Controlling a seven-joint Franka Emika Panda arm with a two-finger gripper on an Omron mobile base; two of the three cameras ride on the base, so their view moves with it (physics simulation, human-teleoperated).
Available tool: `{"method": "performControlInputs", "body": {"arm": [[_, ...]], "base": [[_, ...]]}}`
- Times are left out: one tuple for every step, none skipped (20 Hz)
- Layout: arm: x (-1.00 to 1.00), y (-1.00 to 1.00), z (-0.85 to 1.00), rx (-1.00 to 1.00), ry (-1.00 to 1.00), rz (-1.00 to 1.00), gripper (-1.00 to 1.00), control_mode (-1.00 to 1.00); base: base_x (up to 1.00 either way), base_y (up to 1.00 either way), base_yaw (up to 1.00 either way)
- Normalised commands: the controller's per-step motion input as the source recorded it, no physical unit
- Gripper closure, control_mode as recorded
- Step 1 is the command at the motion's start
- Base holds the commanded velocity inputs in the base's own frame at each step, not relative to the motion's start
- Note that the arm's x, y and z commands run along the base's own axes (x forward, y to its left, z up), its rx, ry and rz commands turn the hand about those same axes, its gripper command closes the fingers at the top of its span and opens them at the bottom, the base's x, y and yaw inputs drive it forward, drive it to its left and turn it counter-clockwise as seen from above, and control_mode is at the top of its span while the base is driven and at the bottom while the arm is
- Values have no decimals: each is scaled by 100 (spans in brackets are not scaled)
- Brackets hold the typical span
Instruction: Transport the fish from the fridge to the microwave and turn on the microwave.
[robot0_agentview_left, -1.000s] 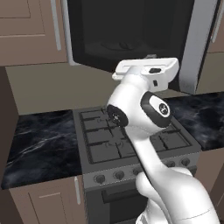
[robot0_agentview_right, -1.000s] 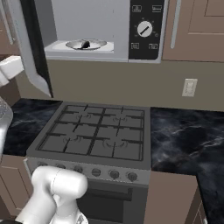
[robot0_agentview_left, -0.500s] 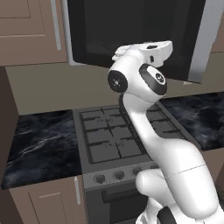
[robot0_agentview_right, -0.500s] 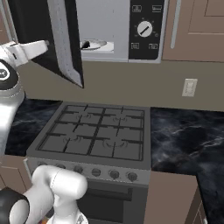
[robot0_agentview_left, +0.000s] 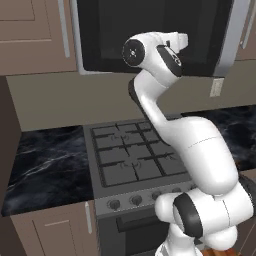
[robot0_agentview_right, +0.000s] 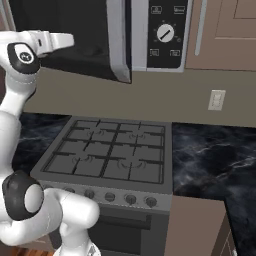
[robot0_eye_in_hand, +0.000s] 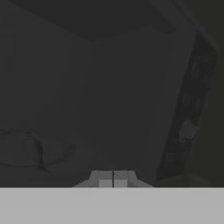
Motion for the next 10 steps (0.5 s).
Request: {"method": "performControlInputs", "body": {"arm": [[88,-16,-1,8,9,7,100,-100],[84,-19,-2,8,5,8,100,-100],[77,-18,-5,7,1,8,100,-100],[64,-19,-4,5,0,6,100,-100],[65,-19,-10,2,0,6,100,-100],[58,-22,-11,2,0,6,100,-100],[44,-20,-12,0,0,3,100,-100],[33,-17,-19,0,0,0,100,-100],[24,-19,-26,0,-3,0,100,-100],[22,-22,-26,0,-6,0,100,-100]], "base": [[0,0,0],[0,0,0],[0,0,0],[0,0,0],[0,0,0],[0,0,0],[0,0,0],[0,0,0],[0,0,0],[0,0,0]]}}
